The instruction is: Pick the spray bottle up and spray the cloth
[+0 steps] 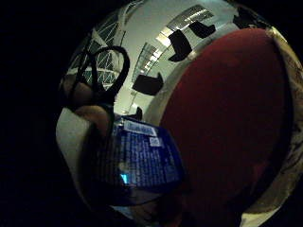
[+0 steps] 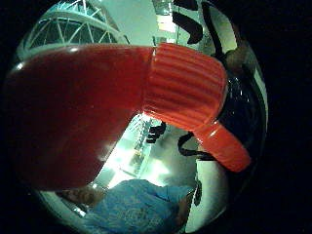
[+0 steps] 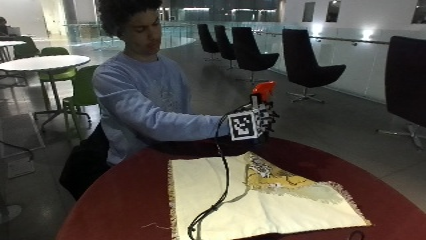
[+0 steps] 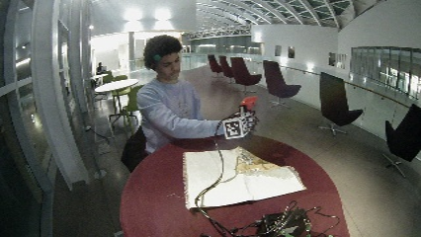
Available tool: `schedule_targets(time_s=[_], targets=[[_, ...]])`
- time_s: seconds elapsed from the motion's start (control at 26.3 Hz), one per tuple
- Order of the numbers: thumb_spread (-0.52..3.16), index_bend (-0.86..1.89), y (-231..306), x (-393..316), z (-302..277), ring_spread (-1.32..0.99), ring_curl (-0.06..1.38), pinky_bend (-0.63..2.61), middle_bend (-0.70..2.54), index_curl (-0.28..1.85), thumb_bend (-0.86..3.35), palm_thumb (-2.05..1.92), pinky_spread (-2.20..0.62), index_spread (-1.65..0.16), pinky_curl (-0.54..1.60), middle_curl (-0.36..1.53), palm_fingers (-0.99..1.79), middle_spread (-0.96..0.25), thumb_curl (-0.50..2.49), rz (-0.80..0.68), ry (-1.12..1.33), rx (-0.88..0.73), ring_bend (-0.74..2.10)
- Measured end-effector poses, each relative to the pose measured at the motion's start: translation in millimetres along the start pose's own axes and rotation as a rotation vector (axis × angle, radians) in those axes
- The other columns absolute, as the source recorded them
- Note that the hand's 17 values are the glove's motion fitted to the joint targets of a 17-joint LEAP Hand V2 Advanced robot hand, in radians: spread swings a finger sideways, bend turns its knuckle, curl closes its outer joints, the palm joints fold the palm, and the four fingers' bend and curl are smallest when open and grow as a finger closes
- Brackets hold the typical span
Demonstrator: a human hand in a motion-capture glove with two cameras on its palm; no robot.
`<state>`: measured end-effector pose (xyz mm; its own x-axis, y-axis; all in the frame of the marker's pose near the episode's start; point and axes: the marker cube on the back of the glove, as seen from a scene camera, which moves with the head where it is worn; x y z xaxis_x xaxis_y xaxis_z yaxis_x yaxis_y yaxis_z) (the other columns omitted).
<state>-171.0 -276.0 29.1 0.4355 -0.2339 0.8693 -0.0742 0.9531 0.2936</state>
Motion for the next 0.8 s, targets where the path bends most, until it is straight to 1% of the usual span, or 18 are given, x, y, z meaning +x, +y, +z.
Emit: schedule_targets(time_s=[0.27, 0.42, 0.49, 0.57, 0.65, 0.72, 0.8], targets=[[0.74, 0.14, 4, 14, 7, -0.1, 0.39, 0.33, 0.26, 0.36, -0.03, 0.96, -0.02, -0.26, 0.37, 0.47, 1.15, -0.1, 0.61, 0.004, 0.019, -0.045, 0.54], [0.76, 0.14, 18, 18, -1, -0.11, 0.39, 0.3, 0.27, 0.36, -0.03, 0.95, -0.02, -0.27, 0.37, 0.47, 1.13, -0.11, 0.6, 0.005, 0.063, -0.156, 0.54], [0.8, 0.12, 23, 17, -12, -0.11, 0.39, 0.27, 0.27, 0.35, -0.03, 0.94, 0.0, -0.28, 0.36, 0.47, 1.04, -0.11, 0.58, 0.003, 0.094, -0.183, 0.51], [0.82, 0.09, 27, 11, -29, -0.1, 0.39, 0.25, 0.28, 0.34, -0.03, 0.93, 0.02, -0.29, 0.36, 0.47, 0.97, -0.11, 0.57, -0.005, 0.133, -0.187, 0.49], [0.84, 0.1, 38, 6, -54, -0.1, 0.39, 0.24, 0.27, 0.34, -0.03, 0.92, 0.04, -0.3, 0.36, 0.47, 0.93, -0.1, 0.56, -0.019, 0.22, -0.226, 0.48], [0.86, 0.12, 55, 4, -89, -0.1, 0.38, 0.22, 0.26, 0.34, -0.03, 0.91, 0.06, -0.3, 0.36, 0.46, 0.9, -0.1, 0.56, -0.034, 0.356, -0.258, 0.46], [0.87, 0.13, 73, 6, -128, -0.09, 0.38, 0.21, 0.25, 0.33, -0.03, 0.9, 0.08, -0.31, 0.35, 0.46, 0.88, -0.1, 0.55, -0.044, 0.526, -0.255, 0.44]])
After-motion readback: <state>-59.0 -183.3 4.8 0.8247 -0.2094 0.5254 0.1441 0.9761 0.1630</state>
